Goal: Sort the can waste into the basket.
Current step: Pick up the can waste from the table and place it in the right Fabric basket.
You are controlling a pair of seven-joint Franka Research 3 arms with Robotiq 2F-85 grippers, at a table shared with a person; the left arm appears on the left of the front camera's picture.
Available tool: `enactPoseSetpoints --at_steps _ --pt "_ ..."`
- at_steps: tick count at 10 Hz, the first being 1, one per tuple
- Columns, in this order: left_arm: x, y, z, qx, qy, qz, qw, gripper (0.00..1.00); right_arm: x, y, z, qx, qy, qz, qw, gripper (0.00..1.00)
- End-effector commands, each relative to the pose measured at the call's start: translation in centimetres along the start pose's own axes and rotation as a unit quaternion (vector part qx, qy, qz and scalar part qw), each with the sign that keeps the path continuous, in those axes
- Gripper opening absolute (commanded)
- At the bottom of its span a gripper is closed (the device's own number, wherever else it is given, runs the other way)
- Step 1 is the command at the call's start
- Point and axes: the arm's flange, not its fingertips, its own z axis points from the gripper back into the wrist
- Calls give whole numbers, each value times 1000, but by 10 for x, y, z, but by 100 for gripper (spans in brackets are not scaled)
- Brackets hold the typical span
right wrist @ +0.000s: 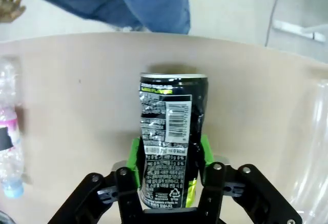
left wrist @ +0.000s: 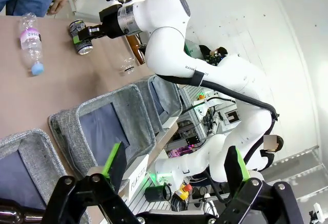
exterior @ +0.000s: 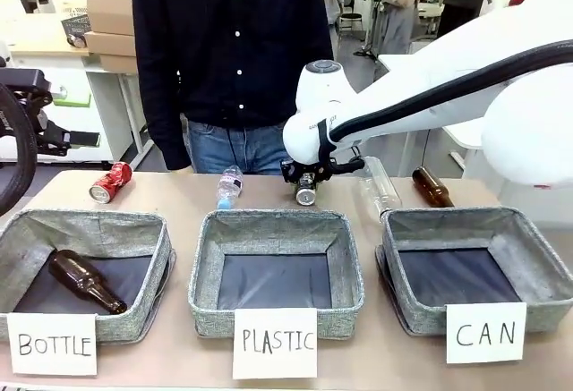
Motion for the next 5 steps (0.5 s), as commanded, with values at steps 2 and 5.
enactPoseSetpoints --at_steps 2,5 --pt "2 -1 -1 -13 -9 -10 1000 100 -8 -5 -5 -13 -14 -32 999 0" --pt "2 -1 -1 -13 -9 -10 1000 100 -13 -13 -5 -14 -10 -21 1000 0"
